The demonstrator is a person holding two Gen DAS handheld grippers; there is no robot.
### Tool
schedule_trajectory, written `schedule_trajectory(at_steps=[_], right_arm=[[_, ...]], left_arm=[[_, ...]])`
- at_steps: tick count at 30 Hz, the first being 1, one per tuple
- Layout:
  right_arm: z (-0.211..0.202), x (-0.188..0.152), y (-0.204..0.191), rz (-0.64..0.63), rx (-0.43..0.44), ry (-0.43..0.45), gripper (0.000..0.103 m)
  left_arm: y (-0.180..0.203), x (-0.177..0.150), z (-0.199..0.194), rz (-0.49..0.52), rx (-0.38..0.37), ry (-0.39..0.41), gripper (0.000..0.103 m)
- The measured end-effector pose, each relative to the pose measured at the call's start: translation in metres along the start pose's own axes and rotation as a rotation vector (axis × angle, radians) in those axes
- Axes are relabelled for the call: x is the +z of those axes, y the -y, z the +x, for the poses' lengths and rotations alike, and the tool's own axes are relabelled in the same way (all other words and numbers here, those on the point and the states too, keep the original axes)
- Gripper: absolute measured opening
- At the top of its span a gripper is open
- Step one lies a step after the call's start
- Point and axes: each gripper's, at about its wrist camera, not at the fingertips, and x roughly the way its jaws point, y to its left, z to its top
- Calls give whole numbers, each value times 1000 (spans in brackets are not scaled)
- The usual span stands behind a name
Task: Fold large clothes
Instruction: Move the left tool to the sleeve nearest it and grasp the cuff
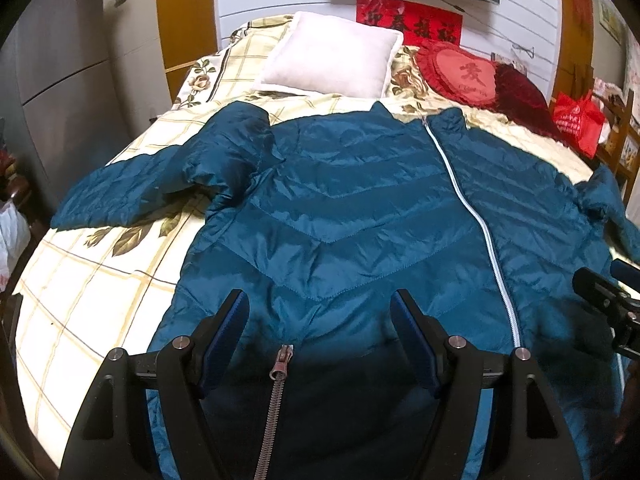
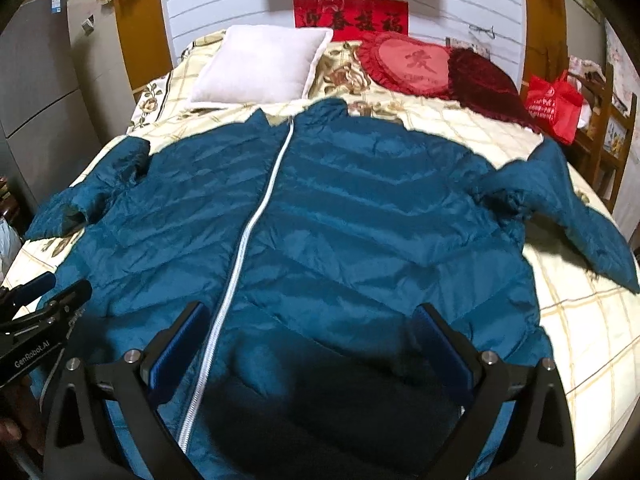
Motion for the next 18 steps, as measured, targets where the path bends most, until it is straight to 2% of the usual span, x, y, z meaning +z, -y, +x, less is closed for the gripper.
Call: schedule_trajectory(at_steps=[4,8,13,18], right_arm=[[-5,16,-11,-31,7,3,103],[-6,30,-24,-61,18,5,103],[-4,38,-37,-43,61,11,103],[7,41,-47,-39,82,-3,103]], left_arm=[[-6,10,-7,-12,2,-1,56],[-26,26,-19,-57,20,31,56],[-49,42,-25,-63,83,62,56],[-69,48,-21,-76,113,61,56]])
